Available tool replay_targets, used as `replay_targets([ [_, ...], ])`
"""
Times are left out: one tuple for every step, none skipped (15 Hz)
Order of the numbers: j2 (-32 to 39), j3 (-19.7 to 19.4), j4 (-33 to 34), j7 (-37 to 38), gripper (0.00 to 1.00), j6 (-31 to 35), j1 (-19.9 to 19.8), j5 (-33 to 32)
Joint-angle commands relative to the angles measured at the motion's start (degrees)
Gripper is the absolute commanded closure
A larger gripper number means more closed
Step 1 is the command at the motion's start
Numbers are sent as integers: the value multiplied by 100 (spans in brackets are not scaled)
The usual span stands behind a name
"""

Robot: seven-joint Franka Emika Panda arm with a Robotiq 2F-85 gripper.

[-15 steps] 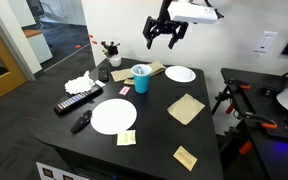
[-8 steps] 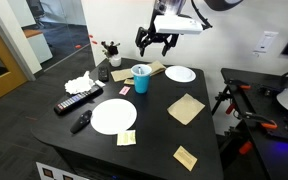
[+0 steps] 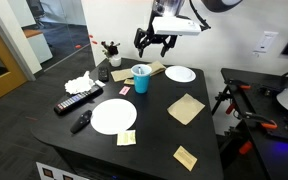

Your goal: Remove the marker from the cup and put it on the table

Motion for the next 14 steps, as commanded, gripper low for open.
replay_targets([
  [36,-348,18,-108,0,23,339,173],
  [76,-385,18,-191,0,103,360,229],
  [104,-414,34,-279,0,82,385,292],
  [127,-423,34,-388,0,116,395,383],
  [151,-420,37,-551,0,113,392,528],
  [169,-425,43,-710,0,120,388,647],
  [189,-408,45,-917,5,142,362,812],
  [205,-402,55,-1121,16,126,346,960],
  [221,-391,64,-1344,26,126,319,1134],
  [232,-396,74,-1550,27,127,305,1275],
  [249,-390,97,-1806,33,102,271,1455],
  [269,-360,113,-2098,34,90,222,1677],
  [281,-391,143,-2282,35,43,221,1807],
  [305,-398,162,-2520,33,51,192,1964],
])
